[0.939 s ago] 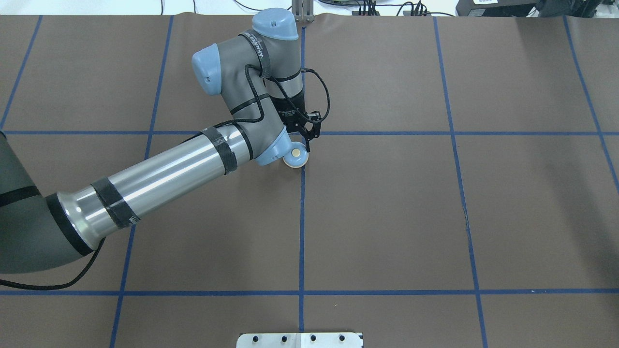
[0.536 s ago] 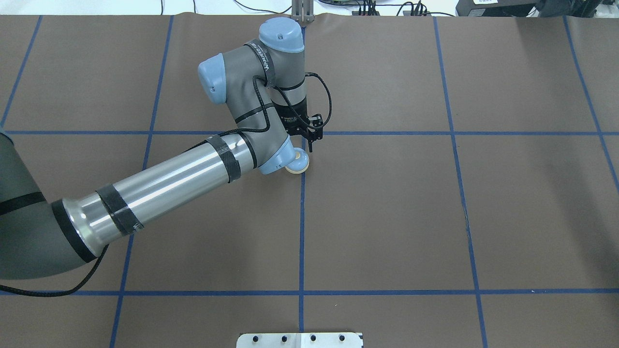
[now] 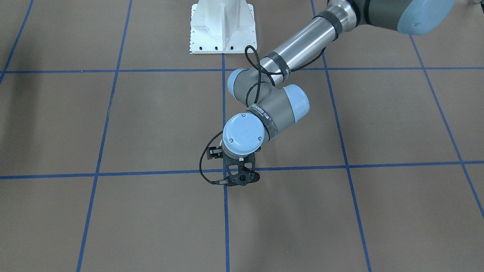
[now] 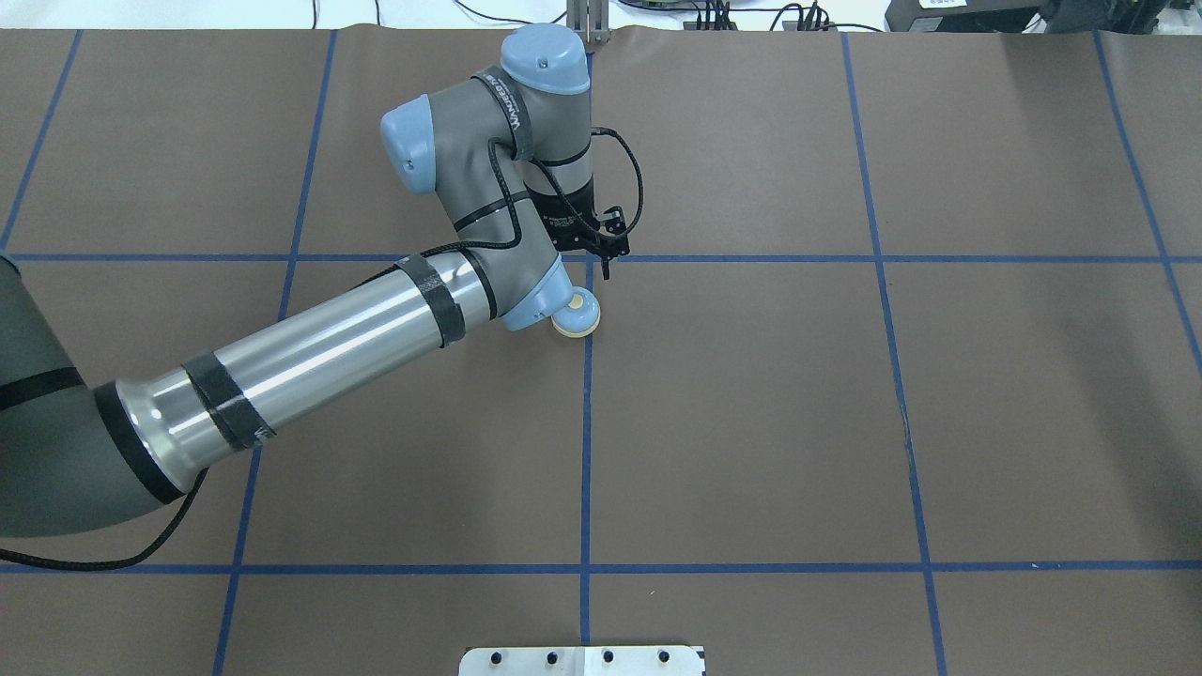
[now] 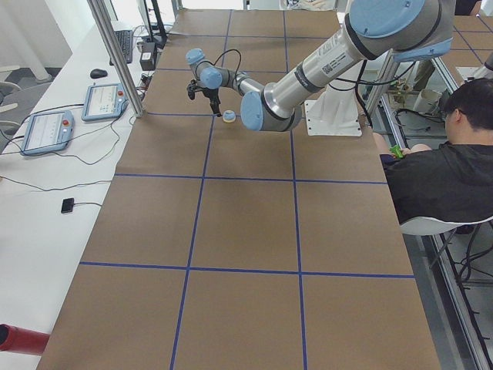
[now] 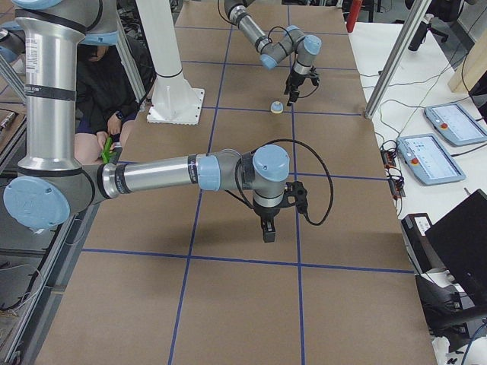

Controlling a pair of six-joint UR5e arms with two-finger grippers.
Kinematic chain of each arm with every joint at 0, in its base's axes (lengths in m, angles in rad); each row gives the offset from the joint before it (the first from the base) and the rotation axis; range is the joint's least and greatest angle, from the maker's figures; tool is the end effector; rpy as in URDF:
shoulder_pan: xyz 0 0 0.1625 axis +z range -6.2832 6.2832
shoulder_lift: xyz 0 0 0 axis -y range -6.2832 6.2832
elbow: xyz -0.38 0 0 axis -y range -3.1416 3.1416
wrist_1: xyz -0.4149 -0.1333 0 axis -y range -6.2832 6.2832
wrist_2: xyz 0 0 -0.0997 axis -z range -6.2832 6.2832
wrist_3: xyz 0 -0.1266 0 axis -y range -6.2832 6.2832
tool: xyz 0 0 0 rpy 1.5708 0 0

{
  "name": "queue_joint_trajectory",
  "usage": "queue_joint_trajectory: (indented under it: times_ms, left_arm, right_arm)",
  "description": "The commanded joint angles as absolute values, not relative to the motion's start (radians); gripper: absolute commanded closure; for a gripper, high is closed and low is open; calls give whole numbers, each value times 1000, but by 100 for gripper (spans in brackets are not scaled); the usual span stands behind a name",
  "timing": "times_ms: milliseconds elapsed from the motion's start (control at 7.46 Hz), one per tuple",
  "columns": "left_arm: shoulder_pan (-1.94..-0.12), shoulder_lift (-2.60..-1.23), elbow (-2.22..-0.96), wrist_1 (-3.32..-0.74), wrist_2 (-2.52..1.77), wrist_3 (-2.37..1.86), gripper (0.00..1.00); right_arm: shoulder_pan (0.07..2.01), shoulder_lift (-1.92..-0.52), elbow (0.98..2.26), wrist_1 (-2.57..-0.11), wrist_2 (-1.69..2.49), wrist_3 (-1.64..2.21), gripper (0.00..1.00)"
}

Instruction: Place and press bell with both arms

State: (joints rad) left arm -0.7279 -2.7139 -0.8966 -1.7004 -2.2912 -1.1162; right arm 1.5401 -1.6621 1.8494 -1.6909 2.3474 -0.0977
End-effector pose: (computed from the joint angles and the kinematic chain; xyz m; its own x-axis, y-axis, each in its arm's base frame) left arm 0.6029 -0.6039 0.1550 0.6519 -0.1389 -0.7455 -0.0709 0.9676 -0.2423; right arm 0.0299 -0.4797 0.5471 0.7051 -0.1659 0.6894 0.0999 0.9858 0.1350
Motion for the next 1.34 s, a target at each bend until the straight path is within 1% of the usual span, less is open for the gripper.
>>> queue_joint_trajectory:
  times_ms: [0,268,402,670,804,939,1073,1207]
  left_arm:
    - [-791,-2685,-1030,-1649,-2296,-1112,0]
    - [-888,-2491,-1263,-1646,-2298,-1038,0]
    - [-929,-2368,-1370,-1625,-2296,-931,0]
    - [-1041,-2146,-1585,-1498,-2296,-625,0]
    - [-1095,-2088,-1636,-1405,-2295,-447,0]
    - [-1153,-2060,-1655,-1322,-2292,-288,0]
    - [-1229,-2005,-1670,-1286,-2287,-103,0]
    - [-1334,-1938,-1678,-1285,-2289,58,0]
  right_arm:
    - [1540,-1660,1870,-1690,2385,-98,0]
    - [1540,-1646,1893,-1690,2465,-47,0]
    - [1531,-1634,1904,-1689,2480,10,0]
    - [1462,-1496,1919,-1692,2473,53,0]
    - [1422,-1453,1924,-1690,2473,146,0]
    - [1383,-1424,1925,-1690,2471,213,0]
    - [1302,-1367,1921,-1692,2450,283,0]
    - [1188,-1282,1914,-1692,2397,436,0]
